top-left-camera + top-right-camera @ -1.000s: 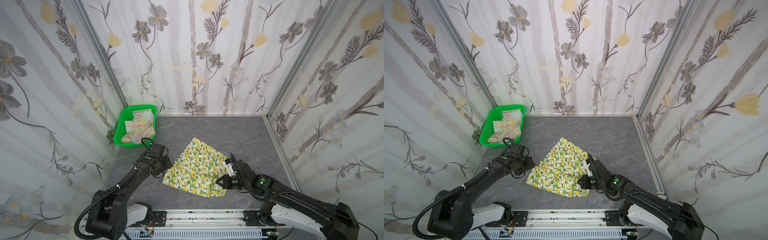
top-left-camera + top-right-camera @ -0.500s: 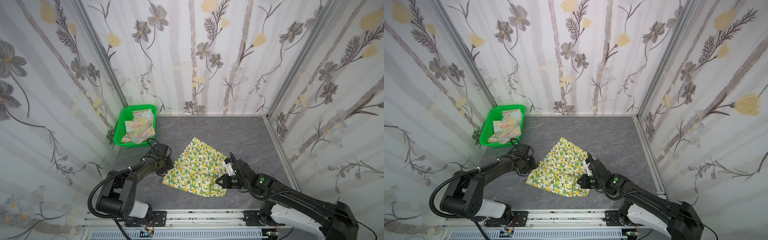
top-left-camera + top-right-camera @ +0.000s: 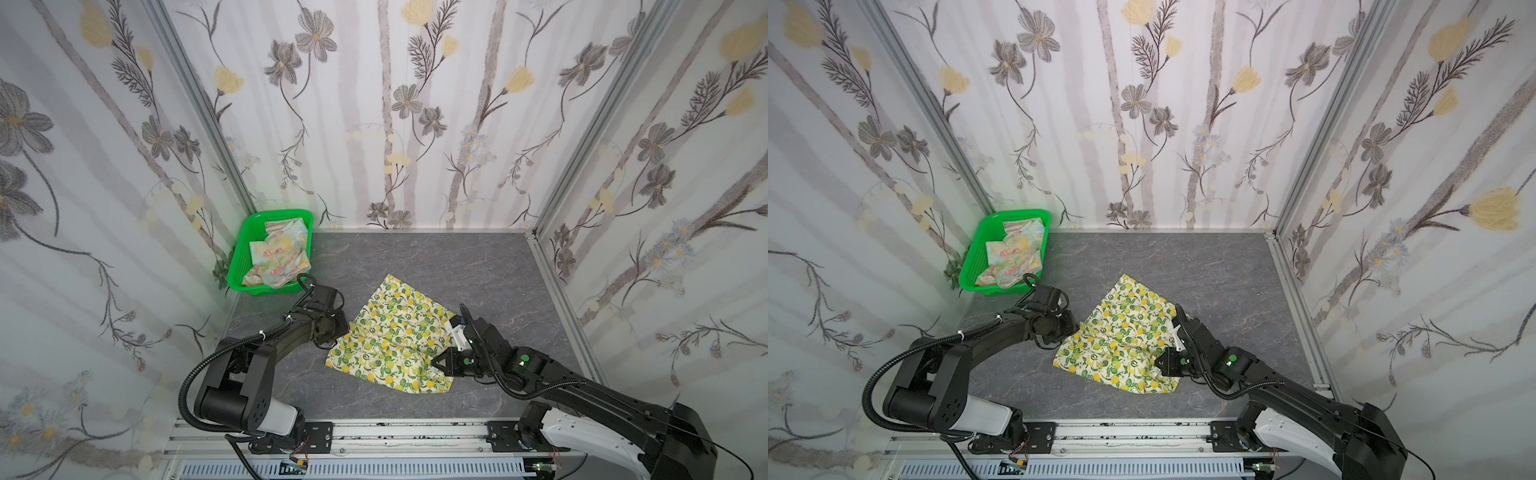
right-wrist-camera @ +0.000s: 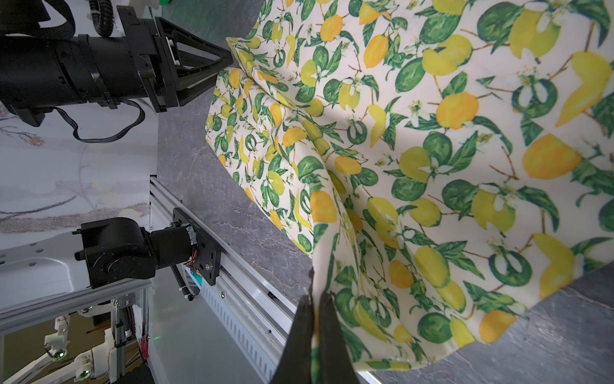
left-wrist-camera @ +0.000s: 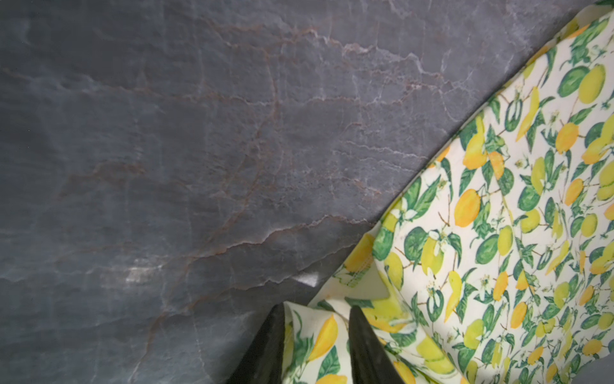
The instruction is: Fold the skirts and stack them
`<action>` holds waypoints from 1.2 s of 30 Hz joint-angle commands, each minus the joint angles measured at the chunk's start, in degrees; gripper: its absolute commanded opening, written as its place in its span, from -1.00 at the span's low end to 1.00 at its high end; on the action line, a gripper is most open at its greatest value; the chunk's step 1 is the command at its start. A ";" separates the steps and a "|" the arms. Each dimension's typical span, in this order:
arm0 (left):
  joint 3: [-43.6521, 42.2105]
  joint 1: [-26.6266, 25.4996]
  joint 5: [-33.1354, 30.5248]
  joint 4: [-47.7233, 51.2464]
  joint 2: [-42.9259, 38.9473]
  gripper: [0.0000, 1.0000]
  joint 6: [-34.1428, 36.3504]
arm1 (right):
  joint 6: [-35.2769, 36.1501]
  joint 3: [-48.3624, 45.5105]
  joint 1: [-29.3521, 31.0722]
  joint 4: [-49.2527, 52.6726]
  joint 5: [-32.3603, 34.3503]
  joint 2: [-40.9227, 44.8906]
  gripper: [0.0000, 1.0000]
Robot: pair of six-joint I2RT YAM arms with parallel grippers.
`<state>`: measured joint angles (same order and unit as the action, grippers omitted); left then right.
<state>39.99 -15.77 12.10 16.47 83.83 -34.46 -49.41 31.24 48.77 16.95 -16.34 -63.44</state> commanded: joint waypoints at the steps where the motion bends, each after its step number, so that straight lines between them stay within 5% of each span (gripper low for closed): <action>1: -0.68 0.04 0.35 -0.69 -0.16 -0.09 0.17 | -0.08 0.76 -0.08 -2.08 0.21 -0.07 -1.00; 6: -0.31 0.06 0.22 -0.74 1.71 -0.20 0.14 | 0.10 1.09 -0.23 -1.83 0.25 -0.13 -1.00; 14: 1.01 0.06 0.73 -0.74 1.69 -0.99 1.39 | -0.07 0.75 -0.26 -1.40 1.07 0.49 -1.00; 20: 1.07 0.09 -0.18 -0.65 -3.60 -1.00 1.25 | 0.55 1.50 -0.35 1.21 3.15 1.53 -1.00; 29: 5.40 1.96 -6.20 1.59 -24.15 -1.00 1.63 | 4.39 5.69 0.32 6.69 6.25 3.14 -1.00; 36: 10.55 3.19 -9.40 6.76 -30.09 -1.00 4.18 | 2.84 6.35 6.44 2.76 5.72 2.76 -1.00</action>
<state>49.19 -12.88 6.48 21.19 54.76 -31.70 -45.98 37.08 53.52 22.28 -10.39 -60.14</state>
